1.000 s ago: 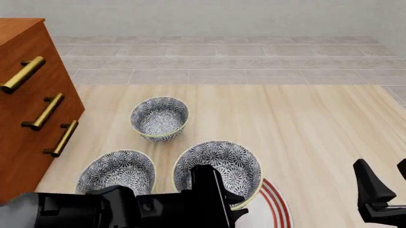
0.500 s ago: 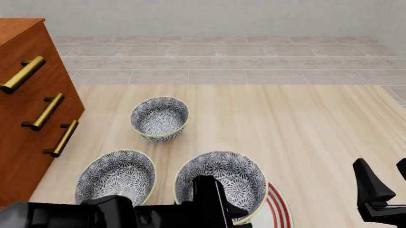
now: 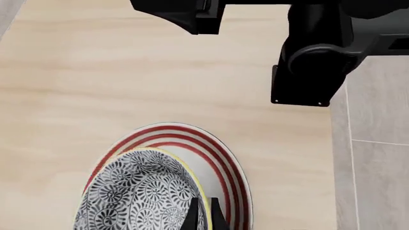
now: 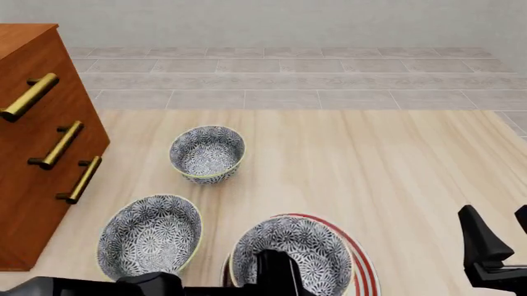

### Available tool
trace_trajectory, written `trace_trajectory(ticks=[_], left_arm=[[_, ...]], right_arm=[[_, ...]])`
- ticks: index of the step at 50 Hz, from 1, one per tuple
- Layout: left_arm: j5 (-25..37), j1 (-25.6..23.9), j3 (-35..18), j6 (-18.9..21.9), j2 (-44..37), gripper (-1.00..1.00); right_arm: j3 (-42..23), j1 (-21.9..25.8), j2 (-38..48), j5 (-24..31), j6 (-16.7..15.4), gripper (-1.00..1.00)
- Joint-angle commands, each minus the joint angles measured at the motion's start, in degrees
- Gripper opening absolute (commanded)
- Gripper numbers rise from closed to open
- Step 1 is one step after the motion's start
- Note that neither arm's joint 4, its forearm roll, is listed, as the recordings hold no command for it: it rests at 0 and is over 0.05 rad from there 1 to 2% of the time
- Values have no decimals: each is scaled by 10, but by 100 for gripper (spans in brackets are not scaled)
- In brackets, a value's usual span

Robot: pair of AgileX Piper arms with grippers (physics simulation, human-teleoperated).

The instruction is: Put the bowl at the front on the plate.

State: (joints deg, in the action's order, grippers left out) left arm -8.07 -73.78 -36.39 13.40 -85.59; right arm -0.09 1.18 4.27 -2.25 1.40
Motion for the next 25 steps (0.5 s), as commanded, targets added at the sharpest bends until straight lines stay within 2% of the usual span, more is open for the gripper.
trace_trajectory(ticks=[1, 25], left_arm=[[-21, -11, 2, -6, -30, -100], [-80, -13, 24, -34, -78, -100]], right_arm=[[0, -2, -3, 2, 2, 100], [1, -3, -2, 0, 4, 100]])
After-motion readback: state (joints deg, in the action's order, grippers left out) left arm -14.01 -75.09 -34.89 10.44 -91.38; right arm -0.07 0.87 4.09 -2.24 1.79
